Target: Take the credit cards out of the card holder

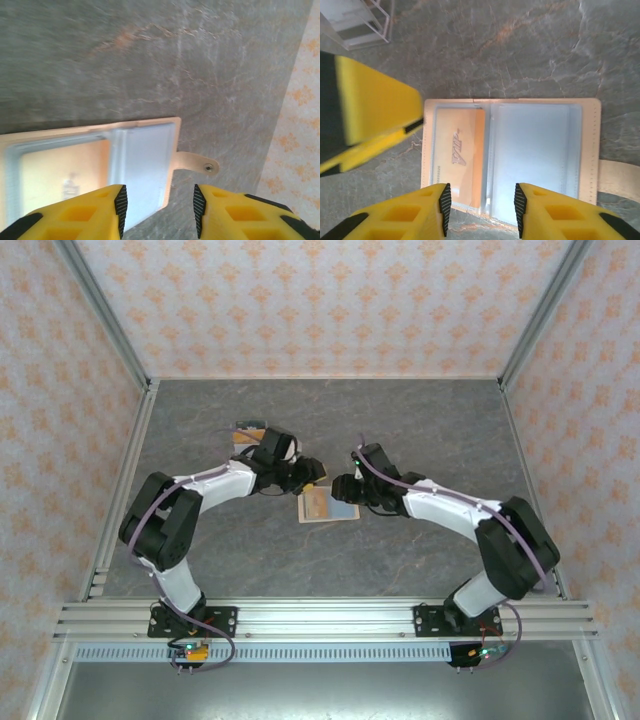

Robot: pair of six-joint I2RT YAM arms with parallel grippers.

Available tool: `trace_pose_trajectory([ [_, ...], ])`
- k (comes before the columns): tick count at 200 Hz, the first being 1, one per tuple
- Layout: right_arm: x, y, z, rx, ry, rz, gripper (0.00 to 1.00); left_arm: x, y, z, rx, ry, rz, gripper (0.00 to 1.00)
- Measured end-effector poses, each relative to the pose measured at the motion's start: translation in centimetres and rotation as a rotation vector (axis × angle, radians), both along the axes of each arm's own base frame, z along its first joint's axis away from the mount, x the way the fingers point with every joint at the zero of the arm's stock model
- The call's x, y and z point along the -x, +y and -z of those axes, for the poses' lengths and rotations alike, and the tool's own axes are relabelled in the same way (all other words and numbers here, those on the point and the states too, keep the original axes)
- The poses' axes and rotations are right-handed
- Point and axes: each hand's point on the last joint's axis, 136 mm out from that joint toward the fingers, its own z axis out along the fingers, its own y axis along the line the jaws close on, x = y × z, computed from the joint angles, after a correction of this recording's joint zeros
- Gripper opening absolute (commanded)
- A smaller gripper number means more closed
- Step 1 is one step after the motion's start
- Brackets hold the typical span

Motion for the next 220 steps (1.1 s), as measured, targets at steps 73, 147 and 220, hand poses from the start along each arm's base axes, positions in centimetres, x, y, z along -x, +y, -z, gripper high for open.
trace_pose_trajectory([
  [73, 0.1, 2.6, 3.7, -0.052, 0.158, -0.033, 0.3, 1.5, 1.9, 3.4, -0.113, 0.095, -0.025, 0.24],
  [147, -0.6, 4.1, 4.4, 0.037, 0.16, -0.067, 0.3, 2.1, 2.7, 5.3, -0.168, 0.144, -0.038, 0.24],
  [220, -0.5, 2.8, 6.1, 0.23, 0.144, -0.07, 0.26, 2.1, 2.7, 5.3, -0.17, 0.143, -0.038, 0.28],
])
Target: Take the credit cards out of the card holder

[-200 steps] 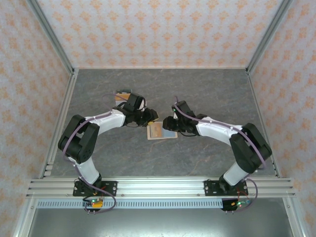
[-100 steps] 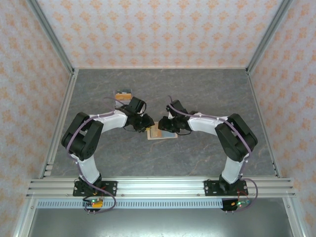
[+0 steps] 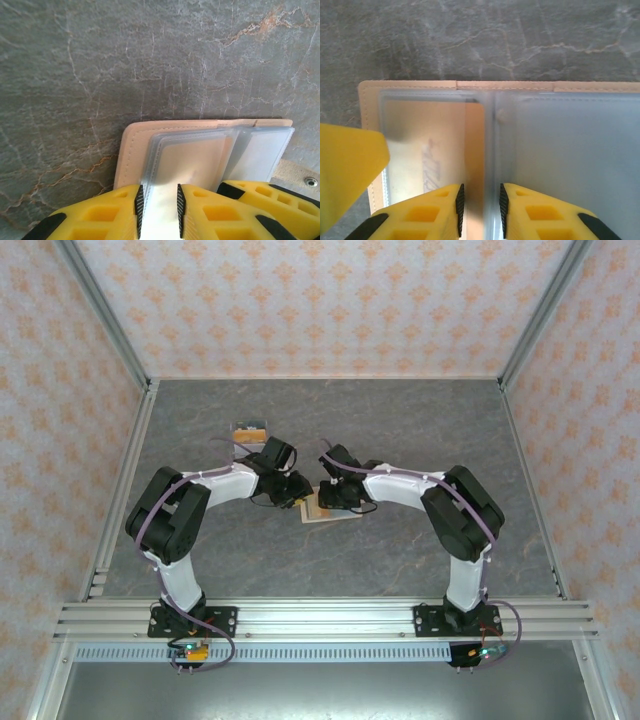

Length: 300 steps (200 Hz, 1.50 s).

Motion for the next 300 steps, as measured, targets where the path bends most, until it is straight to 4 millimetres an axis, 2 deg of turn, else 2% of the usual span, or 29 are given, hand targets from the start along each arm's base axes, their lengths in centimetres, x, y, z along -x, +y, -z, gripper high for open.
trace_pose_trajectory([
  [83, -0.2, -0.5, 0.4, 0.034, -0.004, 0.012, 0.14, 0.5, -0.2, -0.2, -0.002, -0.002, 0.063, 0.3],
  [300, -0.3, -0.5, 0.5, 0.037, -0.002, 0.017, 0.12, 1.3, -0.6, -0.2, -0.037, 0.002, 0.11, 0.25],
])
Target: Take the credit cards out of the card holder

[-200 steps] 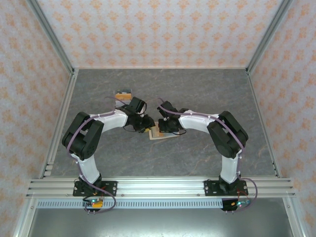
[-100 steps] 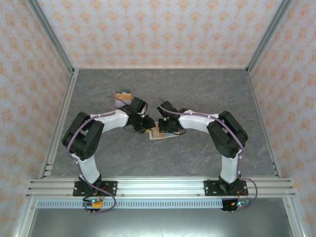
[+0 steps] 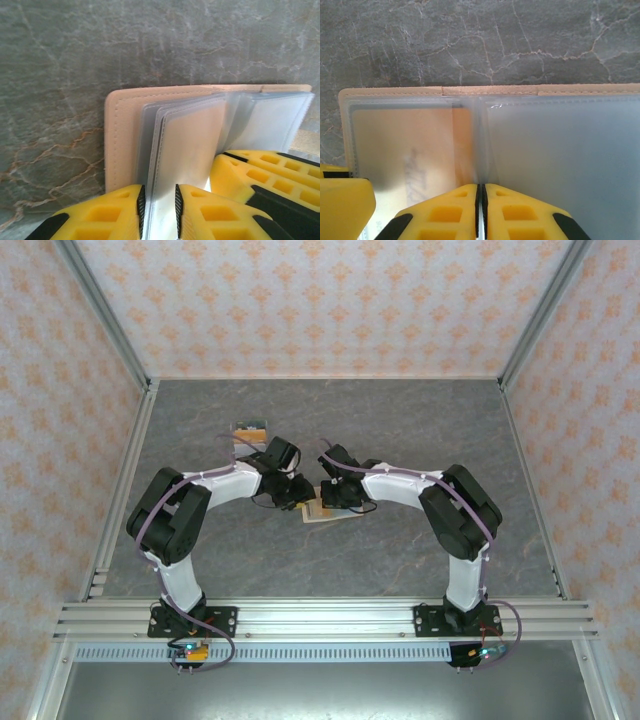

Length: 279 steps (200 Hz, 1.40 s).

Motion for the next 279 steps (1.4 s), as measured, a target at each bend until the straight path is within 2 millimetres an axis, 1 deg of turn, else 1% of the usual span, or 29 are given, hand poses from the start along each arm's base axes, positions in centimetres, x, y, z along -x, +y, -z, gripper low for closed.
trace_pose_trajectory([
  [44, 0.0, 0.0, 0.0, 0.0, 0.0, 0.0, 0.12, 0.0, 0.9, 0.1, -0.056, 0.0, -0.015, 0.25],
  [59, 0.0, 0.0, 0.0, 0.0, 0.0, 0.0, 0.12, -0.1, 0.8, -0.2, -0.049, -0.009, -0.014, 0.24],
  [74, 0.0, 0.0, 0.0, 0.0, 0.0, 0.0, 0.12, -0.1, 0.5, -0.5, -0.032, -0.013, -0.007, 0.2],
  [91, 0.0, 0.0, 0.0, -0.001, 0.0, 0.0, 0.12, 0.0, 0.3, -0.6, -0.027, -0.014, 0.0, 0.2],
  [121, 0.0, 0.0, 0.0, 0.0, 0.0, 0.0, 0.12, 0.3, -0.3, -0.6, -0.024, -0.012, 0.015, 0.21],
  [171, 0.0, 0.0, 0.0, 0.0, 0.0, 0.0, 0.12, 0.2, -0.3, 0.2, -0.037, 0.004, 0.015, 0.25],
  [279, 0.0, 0.0, 0.0, 0.0, 0.001, 0.0, 0.12, 0.2, -0.2, 0.2, -0.046, 0.001, 0.026, 0.26],
])
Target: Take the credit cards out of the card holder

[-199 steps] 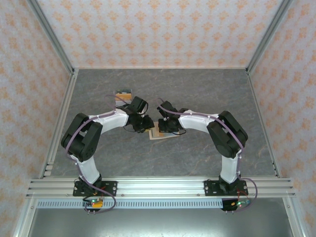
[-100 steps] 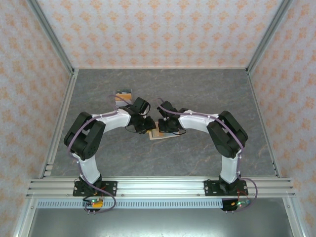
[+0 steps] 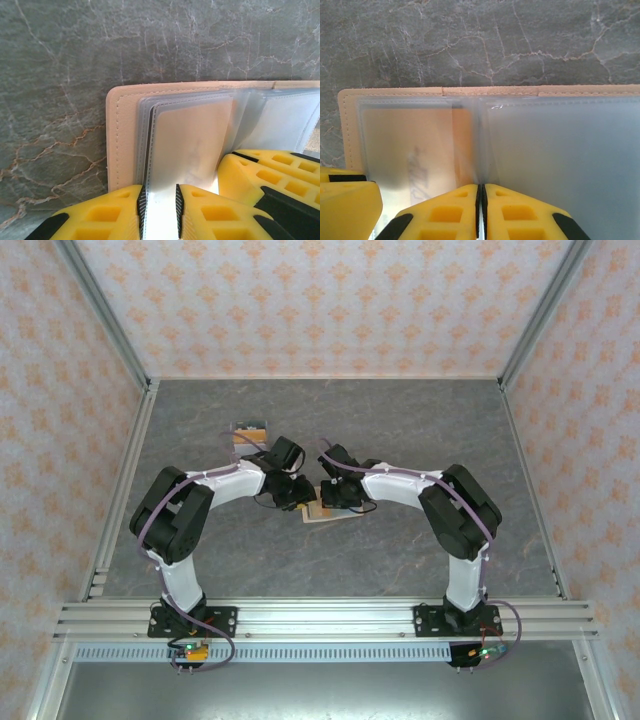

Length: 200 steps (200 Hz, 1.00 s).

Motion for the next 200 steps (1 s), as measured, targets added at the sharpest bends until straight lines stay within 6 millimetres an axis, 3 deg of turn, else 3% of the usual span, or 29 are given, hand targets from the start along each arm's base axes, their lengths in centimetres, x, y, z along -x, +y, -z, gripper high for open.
trace_pose_trajectory([
  [200, -0.02, -0.02, 0.0, -0.006, 0.005, 0.007, 0.12, -0.11, -0.35, 0.15, -0.002, 0.004, 0.016, 0.27],
])
